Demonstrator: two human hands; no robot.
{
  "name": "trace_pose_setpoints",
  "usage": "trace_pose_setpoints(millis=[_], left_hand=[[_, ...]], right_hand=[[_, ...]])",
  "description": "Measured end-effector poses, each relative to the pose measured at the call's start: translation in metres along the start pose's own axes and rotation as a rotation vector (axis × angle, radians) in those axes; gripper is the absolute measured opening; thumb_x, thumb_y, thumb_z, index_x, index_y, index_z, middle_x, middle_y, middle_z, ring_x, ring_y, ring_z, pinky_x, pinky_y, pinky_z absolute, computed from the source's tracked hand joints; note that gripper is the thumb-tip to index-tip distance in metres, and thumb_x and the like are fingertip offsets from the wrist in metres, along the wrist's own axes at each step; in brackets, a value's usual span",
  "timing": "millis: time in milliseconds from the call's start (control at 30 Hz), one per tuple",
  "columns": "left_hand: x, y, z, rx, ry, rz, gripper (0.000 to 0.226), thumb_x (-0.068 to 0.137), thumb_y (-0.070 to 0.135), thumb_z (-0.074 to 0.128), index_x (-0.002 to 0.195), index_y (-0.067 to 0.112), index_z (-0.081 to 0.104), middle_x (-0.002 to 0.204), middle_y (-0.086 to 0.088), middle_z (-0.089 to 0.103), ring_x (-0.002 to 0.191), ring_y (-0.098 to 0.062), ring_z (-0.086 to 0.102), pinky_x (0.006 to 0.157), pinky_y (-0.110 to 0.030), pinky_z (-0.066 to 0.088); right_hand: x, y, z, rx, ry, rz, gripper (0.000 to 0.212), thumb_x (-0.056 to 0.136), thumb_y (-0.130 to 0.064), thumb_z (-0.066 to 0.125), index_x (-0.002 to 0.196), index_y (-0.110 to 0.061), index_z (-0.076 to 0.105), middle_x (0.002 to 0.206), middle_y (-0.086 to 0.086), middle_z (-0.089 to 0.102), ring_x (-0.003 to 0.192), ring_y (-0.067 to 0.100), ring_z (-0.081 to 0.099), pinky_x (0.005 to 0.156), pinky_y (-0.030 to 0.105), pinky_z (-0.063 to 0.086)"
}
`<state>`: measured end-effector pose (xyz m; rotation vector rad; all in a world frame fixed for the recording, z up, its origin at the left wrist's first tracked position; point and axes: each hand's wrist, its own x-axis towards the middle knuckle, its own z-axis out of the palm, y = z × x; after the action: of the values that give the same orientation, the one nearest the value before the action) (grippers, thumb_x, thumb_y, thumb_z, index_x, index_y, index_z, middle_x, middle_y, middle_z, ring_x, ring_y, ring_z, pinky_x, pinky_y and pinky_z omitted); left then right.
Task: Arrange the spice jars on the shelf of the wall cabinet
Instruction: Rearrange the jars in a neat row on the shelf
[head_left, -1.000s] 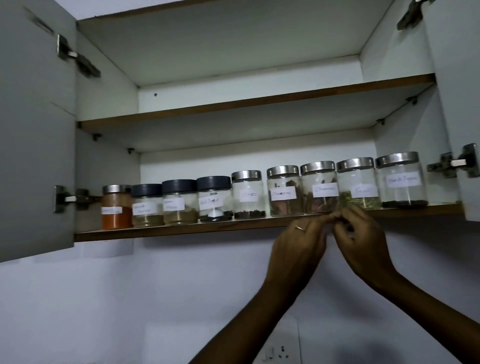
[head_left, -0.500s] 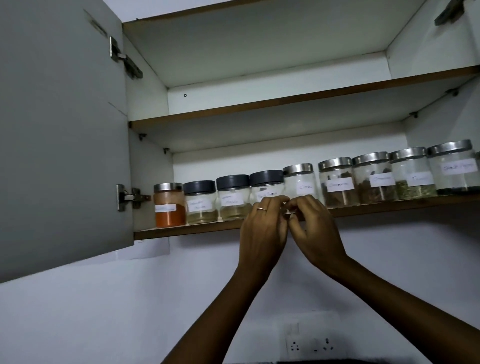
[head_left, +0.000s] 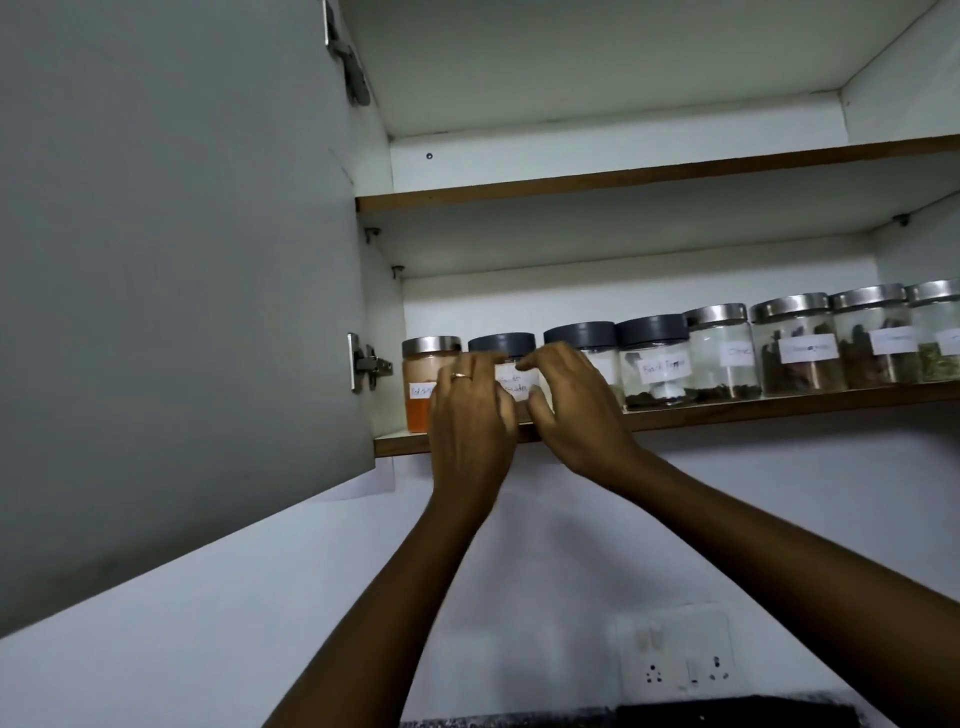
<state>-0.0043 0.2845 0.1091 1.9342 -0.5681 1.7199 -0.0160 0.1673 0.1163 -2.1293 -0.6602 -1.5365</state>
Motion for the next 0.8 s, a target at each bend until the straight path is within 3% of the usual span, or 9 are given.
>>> trace_pose_setpoints(millis=[167,367,567,800], left_hand=[[0.035,-0.046,-0.006,0.081,0.023,-0.091,0.036,0.085,0.004,0.047,0.119,0.01,0.055,0.122,-0.009,0.056,0.109,-0.028,0.05,0.088,-0.035,0.041],[0.072,-0.077,0.006,0.194,-0.196,-0.09,0.041,0.093,0.012,0.043,0.134,0.01,0.044,0.138,-0.01,0.046,0.124,-0.027,0.043,0.099,-0.037,0.038],[0.082,-0.088,0.012,0.32,-0.384,-0.084,0.047,0.093,0.017,0.044,0.139,0.009,0.039,0.143,-0.013,0.044,0.128,-0.03,0.043,0.107,-0.038,0.032],[0.089,-0.092,0.011,0.408,-0.456,-0.058,0.04,0.089,0.011,0.048,0.129,0.009,0.05,0.124,-0.015,0.058,0.112,-0.03,0.053,0.091,-0.038,0.044]], right_hand=[[0.039,-0.001,0.019,-0.125,-0.087,-0.046,0.04,0.084,0.0,0.045,0.123,-0.005,0.052,0.126,0.011,0.052,0.115,0.027,0.047,0.094,0.036,0.038],[0.065,0.015,0.031,-0.245,-0.272,-0.042,0.055,0.085,-0.001,0.044,0.139,-0.006,0.036,0.141,0.011,0.04,0.128,0.03,0.037,0.104,0.036,0.03],[0.073,0.024,0.033,-0.27,-0.35,-0.027,0.056,0.085,-0.001,0.044,0.14,-0.006,0.035,0.139,0.014,0.044,0.126,0.03,0.041,0.101,0.035,0.034],[0.077,0.026,0.03,-0.254,-0.368,-0.027,0.053,0.081,0.004,0.045,0.132,-0.008,0.044,0.128,0.011,0.05,0.115,0.029,0.049,0.091,0.041,0.046]])
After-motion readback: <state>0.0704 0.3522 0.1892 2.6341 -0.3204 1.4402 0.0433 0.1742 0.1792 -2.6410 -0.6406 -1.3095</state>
